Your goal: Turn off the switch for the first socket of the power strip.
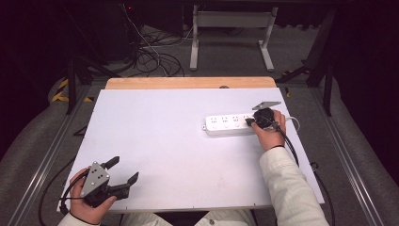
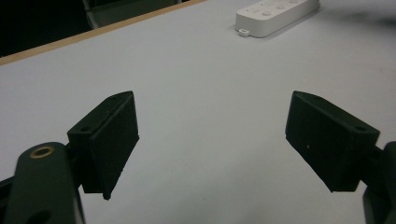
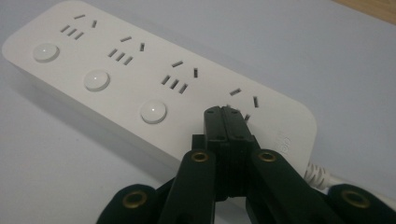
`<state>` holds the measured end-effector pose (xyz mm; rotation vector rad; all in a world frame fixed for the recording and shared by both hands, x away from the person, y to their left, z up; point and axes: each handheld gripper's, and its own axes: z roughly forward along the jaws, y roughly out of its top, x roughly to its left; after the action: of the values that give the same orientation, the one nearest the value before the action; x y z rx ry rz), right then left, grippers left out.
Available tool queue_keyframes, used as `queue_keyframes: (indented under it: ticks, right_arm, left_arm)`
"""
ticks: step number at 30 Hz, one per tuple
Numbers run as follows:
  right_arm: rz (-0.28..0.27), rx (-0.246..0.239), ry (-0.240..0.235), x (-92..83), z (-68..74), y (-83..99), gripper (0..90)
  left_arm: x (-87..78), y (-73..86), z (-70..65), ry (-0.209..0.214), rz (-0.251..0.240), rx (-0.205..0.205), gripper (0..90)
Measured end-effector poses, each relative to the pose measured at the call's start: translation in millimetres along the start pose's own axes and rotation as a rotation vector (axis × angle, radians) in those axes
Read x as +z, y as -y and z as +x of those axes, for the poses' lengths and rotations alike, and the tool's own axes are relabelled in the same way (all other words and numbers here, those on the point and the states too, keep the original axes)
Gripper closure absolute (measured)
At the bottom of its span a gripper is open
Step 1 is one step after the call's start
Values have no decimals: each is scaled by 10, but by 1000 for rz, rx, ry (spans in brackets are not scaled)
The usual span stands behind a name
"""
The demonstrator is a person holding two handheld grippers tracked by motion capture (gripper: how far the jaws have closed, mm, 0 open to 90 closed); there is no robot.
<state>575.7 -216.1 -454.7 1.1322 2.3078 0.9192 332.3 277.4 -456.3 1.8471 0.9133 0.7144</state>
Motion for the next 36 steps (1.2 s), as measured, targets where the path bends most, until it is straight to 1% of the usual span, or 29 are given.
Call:
queue_keyframes:
  ticks: [4, 5, 7, 8, 11, 15, 18, 21, 25, 26, 27, 29, 32, 33, 34, 35, 36]
  right_arm:
    - [-14, 13, -10, 22, 26, 0, 900]
    - [-3, 5, -4, 17, 36, -8, 900]
    - [-2, -6, 11, 20, 57, -14, 900]
    - [-8, -1, 10, 23, 51, -7, 900]
    - [-22, 39, -4, 23, 33, 13, 900]
    - [-40, 59, -11, 24, 13, 41, 900]
    - [-62, 86, -29, 25, -7, 73, 900]
    - [-72, 89, -32, 26, -14, 89, 900]
    - [-84, 101, -39, 32, -33, 118, 900]
    - [-95, 104, -39, 32, -44, 133, 900]
    - [-99, 106, -25, 27, -49, 142, 900]
    - [-108, 101, -24, 26, -51, 154, 900]
    - [-94, 87, -16, 20, -40, 128, 900]
    - [-85, 74, -6, 18, -31, 109, 900]
    - [-98, 59, 3, 5, -22, 90, 900]
    - [-85, 40, -5, -17, -15, 65, 900]
    - [-111, 30, -13, -43, -7, 52, 900]
  left_arm:
    - [-3, 0, -7, 0, 0, -6, 174]
    - [-4, 1, -11, 1, -1, -11, 174]
    - [-8, 3, -8, 0, 0, -5, 174]
    - [-10, 4, -8, 1, 0, -4, 174]
    - [-14, 7, -3, 1, 1, -5, 173]
    - [-16, 8, -10, 4, -1, -11, 173]
    - [-22, 5, -9, 0, 0, -2, 173]
    - [-18, 9, -18, 2, -2, -13, 173]
    - [-28, 10, -9, -1, 1, -3, 173]
    - [-30, 10, -8, -2, 0, -4, 173]
    - [-33, 11, -6, -3, 0, -3, 173]
    - [-29, 13, -9, 0, 0, -11, 173]
    - [-27, 7, -10, -2, 2, -6, 173]
    - [-24, 4, -9, -3, 0, -4, 173]
    - [-20, 3, -13, 0, -2, -13, 173]
    - [-19, 1, -12, 1, -2, -13, 173]
    - [-15, 3, -10, 2, -1, -13, 173]
